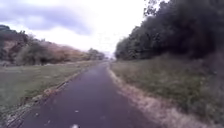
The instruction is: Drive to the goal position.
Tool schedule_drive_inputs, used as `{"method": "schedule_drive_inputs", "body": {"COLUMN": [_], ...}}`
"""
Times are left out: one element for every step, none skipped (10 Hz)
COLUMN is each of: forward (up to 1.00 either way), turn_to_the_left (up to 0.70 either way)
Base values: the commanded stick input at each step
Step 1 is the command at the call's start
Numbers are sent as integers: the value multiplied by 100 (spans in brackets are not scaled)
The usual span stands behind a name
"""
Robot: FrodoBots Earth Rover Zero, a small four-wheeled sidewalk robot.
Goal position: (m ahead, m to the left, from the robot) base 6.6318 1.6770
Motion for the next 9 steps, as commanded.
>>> {"method": "schedule_drive_inputs", "body": {"forward": [60,60,60,60,60,60,60,60,60], "turn_to_the_left": [15,15,15,15,15,15,0,0,0]}}
